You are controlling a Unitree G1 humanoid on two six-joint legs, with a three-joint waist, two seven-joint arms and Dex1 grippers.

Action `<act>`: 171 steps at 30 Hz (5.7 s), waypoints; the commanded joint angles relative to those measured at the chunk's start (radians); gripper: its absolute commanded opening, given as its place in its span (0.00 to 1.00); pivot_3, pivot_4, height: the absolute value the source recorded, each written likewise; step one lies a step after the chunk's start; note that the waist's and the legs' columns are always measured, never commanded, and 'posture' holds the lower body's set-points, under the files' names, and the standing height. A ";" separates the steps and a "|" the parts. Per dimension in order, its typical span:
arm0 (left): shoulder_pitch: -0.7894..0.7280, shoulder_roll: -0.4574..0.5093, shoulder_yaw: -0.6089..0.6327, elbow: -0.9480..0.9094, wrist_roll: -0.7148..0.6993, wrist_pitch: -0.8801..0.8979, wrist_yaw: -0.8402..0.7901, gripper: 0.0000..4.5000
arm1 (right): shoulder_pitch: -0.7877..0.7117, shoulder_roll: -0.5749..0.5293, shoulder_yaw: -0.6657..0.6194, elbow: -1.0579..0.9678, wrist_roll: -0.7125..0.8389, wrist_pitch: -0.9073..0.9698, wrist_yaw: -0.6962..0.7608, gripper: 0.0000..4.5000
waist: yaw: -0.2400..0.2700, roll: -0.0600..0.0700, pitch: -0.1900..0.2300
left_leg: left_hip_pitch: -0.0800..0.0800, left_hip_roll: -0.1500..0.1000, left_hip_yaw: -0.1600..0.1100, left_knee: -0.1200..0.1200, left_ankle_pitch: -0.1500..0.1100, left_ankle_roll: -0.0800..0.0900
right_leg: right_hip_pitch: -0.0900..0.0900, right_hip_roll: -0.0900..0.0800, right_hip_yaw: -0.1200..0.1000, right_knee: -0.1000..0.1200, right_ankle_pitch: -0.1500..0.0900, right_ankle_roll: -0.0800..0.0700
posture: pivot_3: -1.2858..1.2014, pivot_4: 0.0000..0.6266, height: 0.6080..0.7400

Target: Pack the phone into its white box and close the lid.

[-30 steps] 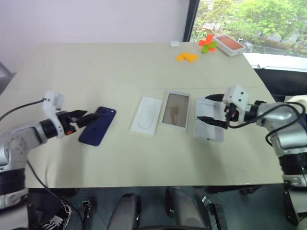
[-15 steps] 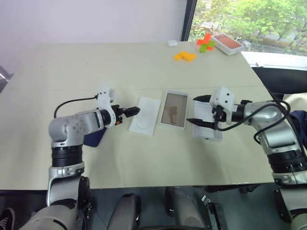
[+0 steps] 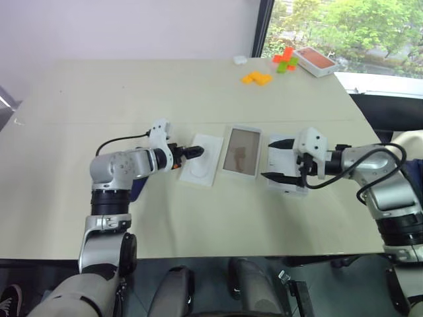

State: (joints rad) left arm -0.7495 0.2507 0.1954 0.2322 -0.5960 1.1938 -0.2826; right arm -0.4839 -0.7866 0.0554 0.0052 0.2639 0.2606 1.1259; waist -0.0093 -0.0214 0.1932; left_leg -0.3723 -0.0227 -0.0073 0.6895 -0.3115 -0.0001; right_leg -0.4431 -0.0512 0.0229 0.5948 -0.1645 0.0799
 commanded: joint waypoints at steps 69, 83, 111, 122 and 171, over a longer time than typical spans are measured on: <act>-0.091 0.053 0.241 -0.106 -0.062 0.051 0.117 0.00 | -0.119 0.184 0.261 -0.011 -0.178 0.204 -0.114 0.00 | -0.006 -0.001 0.000 | -0.001 -0.002 -0.002 -0.003 0.002 -0.004 | -0.002 -0.002 -0.001 0.000 0.000 0.000 | 0.52 0.24 1.00; -0.145 0.094 0.245 -0.066 -0.068 0.047 0.098 0.00 | -0.071 0.210 0.325 -0.121 -0.140 -0.004 0.040 0.00 | -0.007 -0.001 0.000 | 0.000 -0.001 -0.002 -0.004 0.003 -0.005 | -0.002 -0.001 -0.001 0.000 0.000 0.000 | 0.52 0.24 1.00; -0.065 -0.063 0.315 -0.300 -0.113 0.276 0.244 0.00 | -0.143 0.212 0.032 -0.082 0.107 0.186 0.054 0.64 | 0.000 -0.001 0.000 | -0.001 -0.001 -0.004 -0.004 0.003 -0.005 | -0.001 -0.002 -0.003 0.000 0.000 0.000 | 0.52 0.24 1.00; 0.045 -0.235 0.302 -0.512 -0.092 0.421 0.378 0.00 | -0.102 0.078 -0.011 0.025 0.087 0.095 0.108 0.64 | -0.011 -0.001 0.001 | 0.001 0.000 -0.002 -0.005 0.003 -0.005 | -0.001 0.003 0.000 0.000 0.000 0.000 | 0.52 0.24 1.00; 0.147 -0.422 0.249 -0.687 -0.048 0.421 0.487 0.99 | -0.124 0.094 0.006 0.101 0.043 0.018 0.089 0.65 | -0.003 -0.002 0.001 | 0.001 0.000 -0.002 -0.005 0.003 -0.006 | -0.001 0.002 0.000 -0.001 0.000 -0.001 | 0.52 0.24 1.00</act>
State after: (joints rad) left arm -0.5904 -0.1617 0.4549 -0.4252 -0.6066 1.6061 0.2015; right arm -0.5869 -0.6933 0.0708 0.1218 0.3030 0.2962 1.2186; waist -0.0123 -0.0232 0.1941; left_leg -0.3719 -0.0226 -0.0093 0.6847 -0.3084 -0.0056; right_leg -0.4437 -0.0489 0.0229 0.5936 -0.1645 0.0794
